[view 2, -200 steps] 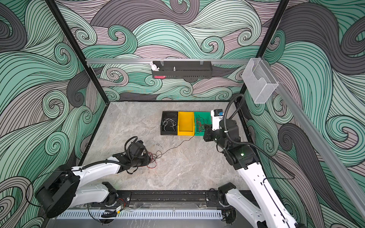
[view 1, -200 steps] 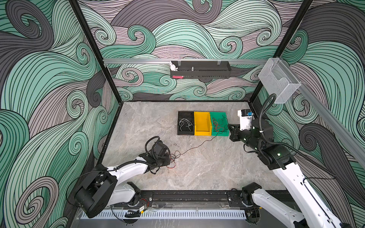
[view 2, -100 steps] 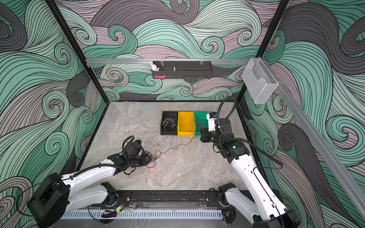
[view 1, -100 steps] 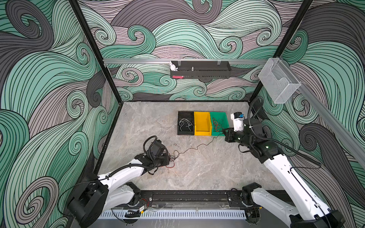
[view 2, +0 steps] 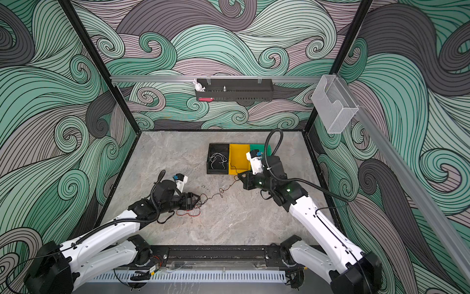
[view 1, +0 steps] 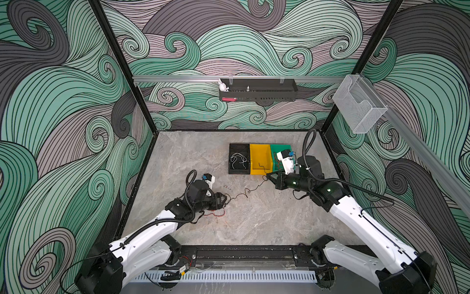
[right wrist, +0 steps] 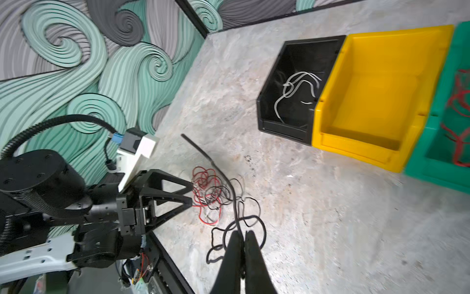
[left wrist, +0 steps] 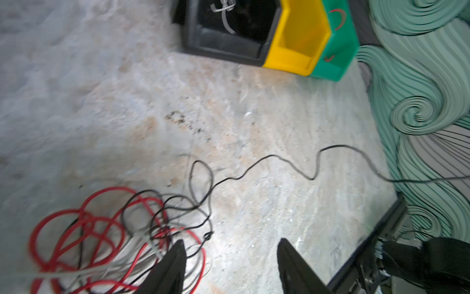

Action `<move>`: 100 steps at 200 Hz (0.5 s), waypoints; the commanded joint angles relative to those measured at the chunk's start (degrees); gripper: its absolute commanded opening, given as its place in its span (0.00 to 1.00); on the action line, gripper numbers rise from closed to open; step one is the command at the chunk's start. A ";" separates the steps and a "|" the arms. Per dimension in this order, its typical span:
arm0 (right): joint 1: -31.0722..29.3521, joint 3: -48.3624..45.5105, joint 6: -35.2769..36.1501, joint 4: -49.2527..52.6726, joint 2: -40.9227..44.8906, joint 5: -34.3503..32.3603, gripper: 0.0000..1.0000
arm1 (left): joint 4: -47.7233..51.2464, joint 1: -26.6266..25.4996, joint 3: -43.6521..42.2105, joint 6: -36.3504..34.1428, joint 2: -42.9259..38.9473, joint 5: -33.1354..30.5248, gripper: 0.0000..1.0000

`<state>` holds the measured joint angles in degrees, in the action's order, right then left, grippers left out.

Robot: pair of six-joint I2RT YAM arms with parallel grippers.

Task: Untangle the cables

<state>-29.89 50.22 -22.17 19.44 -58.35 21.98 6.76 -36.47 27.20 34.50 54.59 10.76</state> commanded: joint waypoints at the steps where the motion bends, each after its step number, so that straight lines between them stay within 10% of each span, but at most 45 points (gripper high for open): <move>1: -2.12 -1.79 -0.97 -5.39 -0.58 3.75 0.08 | -10.12 -1.22 0.75 -3.16 -0.99 7.01 0.60; 100: -8.54 -3.07 -1.04 -13.15 -7.44 3.78 0.08 | -16.38 -7.27 2.67 -6.75 3.95 10.56 0.61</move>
<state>-37.08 46.83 -22.76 9.72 -65.12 24.64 -7.18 -42.50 27.33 30.48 56.90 21.10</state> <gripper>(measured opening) 0.081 0.609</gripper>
